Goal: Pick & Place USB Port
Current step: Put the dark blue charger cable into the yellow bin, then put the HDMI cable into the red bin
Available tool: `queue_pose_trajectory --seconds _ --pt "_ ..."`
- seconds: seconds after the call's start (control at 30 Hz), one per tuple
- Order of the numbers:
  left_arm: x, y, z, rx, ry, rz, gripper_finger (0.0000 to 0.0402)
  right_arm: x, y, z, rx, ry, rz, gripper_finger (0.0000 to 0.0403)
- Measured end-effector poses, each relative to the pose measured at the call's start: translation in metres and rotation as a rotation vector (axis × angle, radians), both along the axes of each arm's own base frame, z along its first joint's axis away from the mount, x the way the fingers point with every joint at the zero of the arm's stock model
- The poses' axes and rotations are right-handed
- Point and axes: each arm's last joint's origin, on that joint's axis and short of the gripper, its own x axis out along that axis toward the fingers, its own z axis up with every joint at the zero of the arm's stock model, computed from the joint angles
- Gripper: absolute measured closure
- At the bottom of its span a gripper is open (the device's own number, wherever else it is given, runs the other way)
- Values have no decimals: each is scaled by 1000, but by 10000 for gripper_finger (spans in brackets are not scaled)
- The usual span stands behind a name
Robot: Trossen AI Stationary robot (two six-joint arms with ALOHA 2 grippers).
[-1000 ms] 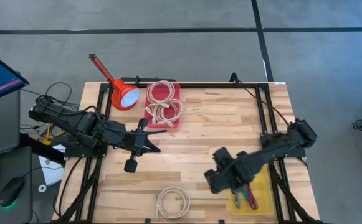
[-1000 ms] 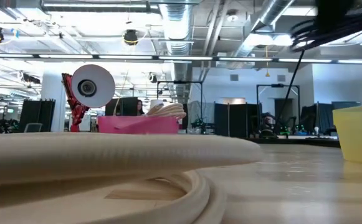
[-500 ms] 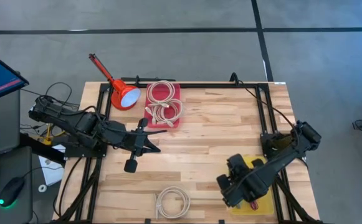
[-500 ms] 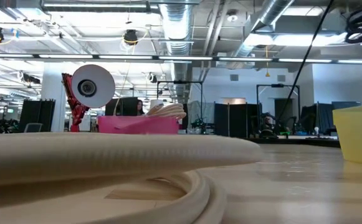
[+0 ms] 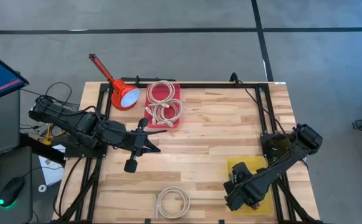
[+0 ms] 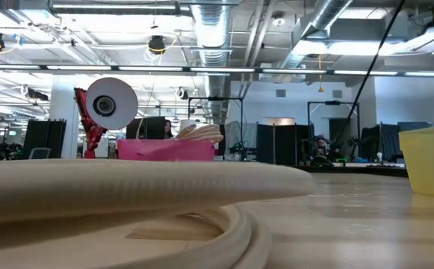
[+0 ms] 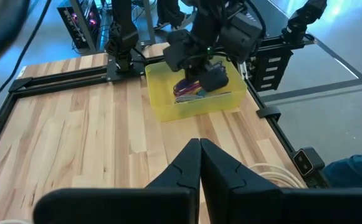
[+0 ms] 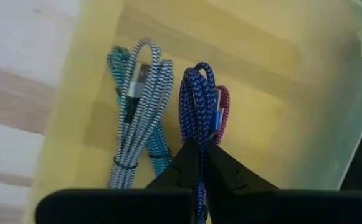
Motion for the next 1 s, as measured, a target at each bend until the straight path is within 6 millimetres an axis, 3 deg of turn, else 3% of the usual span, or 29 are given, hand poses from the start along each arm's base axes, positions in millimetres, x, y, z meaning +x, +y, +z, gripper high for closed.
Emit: queue_pose_trajectory --seconds 0.33,0.53,0.8,1.0 --pt "0 0 0 0 0 0 395 -7 3 -11 12 11 -24 400" --pt "0 0 0 0 0 0 392 -5 2 -10 51 38 -15 343" --pt "0 0 0 0 0 0 395 10 3 11 104 -6 134 250" --pt "0 0 0 0 0 0 392 34 0 43 75 -190 264 232"
